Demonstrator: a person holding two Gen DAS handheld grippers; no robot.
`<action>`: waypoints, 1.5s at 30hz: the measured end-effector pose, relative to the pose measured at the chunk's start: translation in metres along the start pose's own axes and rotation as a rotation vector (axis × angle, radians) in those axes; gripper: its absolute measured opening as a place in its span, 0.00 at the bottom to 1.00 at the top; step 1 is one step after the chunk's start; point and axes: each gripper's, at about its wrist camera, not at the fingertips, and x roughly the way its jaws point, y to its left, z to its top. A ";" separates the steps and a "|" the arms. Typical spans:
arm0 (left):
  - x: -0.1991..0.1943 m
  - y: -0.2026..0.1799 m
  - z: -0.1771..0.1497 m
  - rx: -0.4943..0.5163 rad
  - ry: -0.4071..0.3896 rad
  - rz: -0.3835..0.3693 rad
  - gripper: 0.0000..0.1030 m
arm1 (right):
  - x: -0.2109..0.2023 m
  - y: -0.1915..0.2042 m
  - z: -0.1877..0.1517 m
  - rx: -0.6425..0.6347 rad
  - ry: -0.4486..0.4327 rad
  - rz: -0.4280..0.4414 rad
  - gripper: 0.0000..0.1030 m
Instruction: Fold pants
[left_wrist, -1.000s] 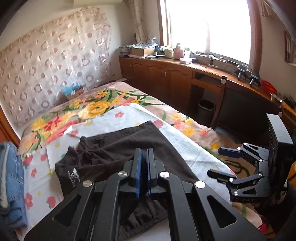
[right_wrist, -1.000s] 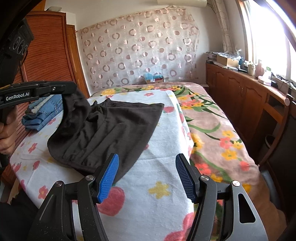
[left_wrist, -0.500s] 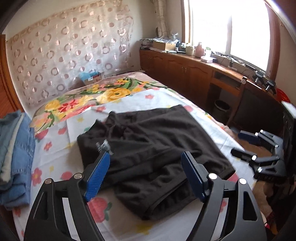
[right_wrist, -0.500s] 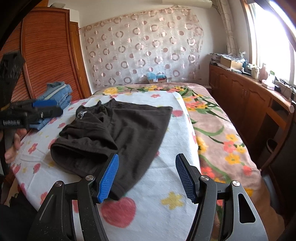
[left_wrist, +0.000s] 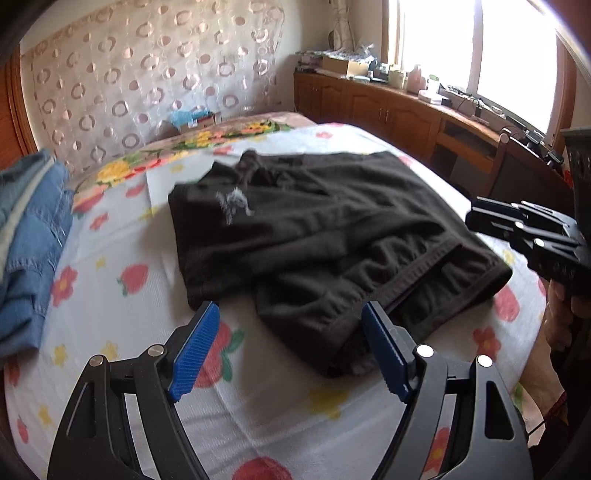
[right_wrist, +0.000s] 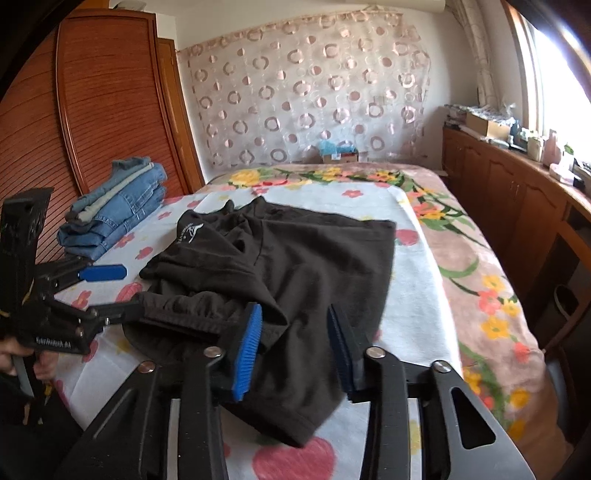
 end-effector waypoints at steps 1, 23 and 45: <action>0.002 0.001 -0.001 -0.003 0.006 -0.001 0.78 | 0.002 0.000 0.002 0.003 0.007 -0.002 0.35; 0.004 0.010 -0.015 -0.030 -0.010 -0.018 0.78 | 0.025 0.008 0.019 0.012 0.134 0.047 0.05; -0.021 0.008 0.003 -0.046 -0.096 -0.032 0.78 | -0.063 -0.005 0.003 -0.035 0.002 0.016 0.04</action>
